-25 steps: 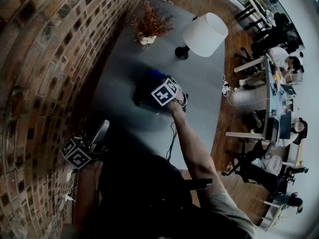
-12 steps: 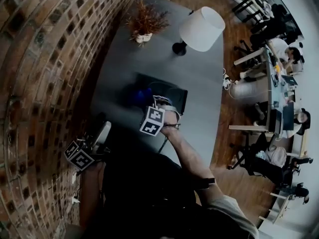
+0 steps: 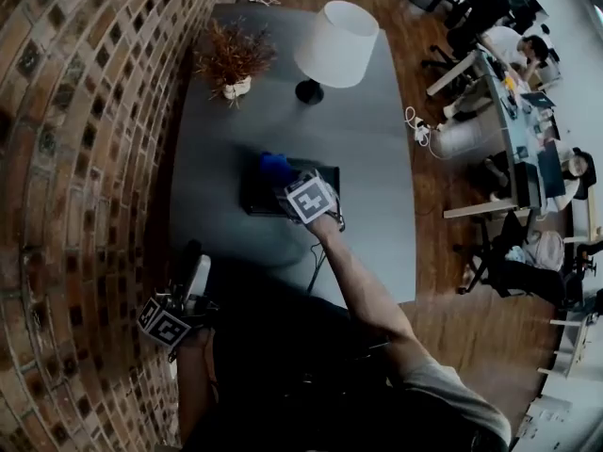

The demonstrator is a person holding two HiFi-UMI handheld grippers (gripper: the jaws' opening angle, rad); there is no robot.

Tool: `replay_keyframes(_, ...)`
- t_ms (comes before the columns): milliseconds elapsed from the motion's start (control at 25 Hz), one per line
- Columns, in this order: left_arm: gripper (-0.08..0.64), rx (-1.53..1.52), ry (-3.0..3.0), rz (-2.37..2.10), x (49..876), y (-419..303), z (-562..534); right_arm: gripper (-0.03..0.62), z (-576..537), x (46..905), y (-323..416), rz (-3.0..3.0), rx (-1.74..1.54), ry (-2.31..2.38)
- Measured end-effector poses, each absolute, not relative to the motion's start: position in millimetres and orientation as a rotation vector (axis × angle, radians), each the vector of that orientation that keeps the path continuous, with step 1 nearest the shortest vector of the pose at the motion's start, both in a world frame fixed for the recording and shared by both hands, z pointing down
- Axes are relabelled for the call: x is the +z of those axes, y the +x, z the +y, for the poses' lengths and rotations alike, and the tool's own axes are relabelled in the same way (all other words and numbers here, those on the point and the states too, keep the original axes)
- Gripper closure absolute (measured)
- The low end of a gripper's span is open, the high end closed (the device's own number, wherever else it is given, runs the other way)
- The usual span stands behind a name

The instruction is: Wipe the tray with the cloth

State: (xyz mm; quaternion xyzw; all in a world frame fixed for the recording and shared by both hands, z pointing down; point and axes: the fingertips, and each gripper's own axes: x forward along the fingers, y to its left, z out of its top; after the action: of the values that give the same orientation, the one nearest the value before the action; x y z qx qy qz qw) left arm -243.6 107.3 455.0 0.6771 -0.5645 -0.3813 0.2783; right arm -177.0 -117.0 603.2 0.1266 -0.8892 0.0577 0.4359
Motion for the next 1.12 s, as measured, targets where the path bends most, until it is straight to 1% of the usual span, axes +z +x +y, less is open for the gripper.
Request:
replay_keyframes(80,0.354,-1.018,1.829,-1.512,450.4,-243.2,105.2,0.422,-114.2,610.5,-211.6,-2.255,0.233,0.282)
replay_keyframes(120,0.354,-1.017,1.833,-1.515,447.9,-242.8,105.2,0.422,-113.7,621.5,-214.0,-2.222,0.254,0.269)
replay_keyframes(240,0.354,-1.014,1.822,-1.541,445.8,-246.1,111.8,0.42,-132.5,645.7,-179.3,-2.117,0.329,0.369)
replay_keyframes(320,0.354,-1.019,1.797,-1.558,450.3,-253.1,116.8,0.419,-158.7,638.9,-156.4,-2.112,0.371,0.515)
replay_keyframes(360,0.354,-1.023,1.782,-1.561,454.1,-256.8,118.4,0.419,-166.2,632.1,-156.5,-2.131,0.37,0.559)
replay_keyframes(440,0.354,-1.03,1.76,-1.556,461.8,-261.6,119.8,0.422,-155.9,620.8,-185.2,-2.202,0.291,0.498)
replay_keyframes(520,0.354,-1.021,1.762,-1.549,463.8,-261.1,117.5,0.422,-128.3,617.6,-225.9,-2.257,0.159,0.319)
replay_keyframes(560,0.354,-1.011,1.772,-1.544,461.1,-258.5,114.2,0.42,-120.4,622.3,-232.8,-2.241,0.124,0.267)
replay_keyframes(640,0.354,-0.993,1.806,-1.534,451.3,-249.7,107.6,0.42,-127.8,633.5,-208.2,-2.166,0.124,0.31)
replay_keyframes(800,0.354,-0.981,1.821,-1.513,447.9,-241.2,101.7,0.42,-185.4,633.3,-95.2,-2.02,0.112,0.586)
replay_keyframes(880,0.354,-0.976,1.81,-1.498,453.4,-239.2,98.9,0.419,-208.9,631.6,-58.5,-1.987,0.143,0.67)
replay_keyframes(960,0.356,-0.968,1.814,-1.483,454.1,-235.8,95.1,0.42,-213.5,627.2,-61.9,-2.027,0.158,0.644)
replay_keyframes(1040,0.354,-0.955,1.84,-1.474,451.2,-232.0,91.3,0.42,-203.3,623.6,-84.8,-2.053,0.043,0.518)
replay_keyframes(1120,0.356,-0.944,1.87,-1.468,446.9,-228.4,88.7,0.42,-196.8,631.3,-88.7,-1.996,-0.035,0.436)
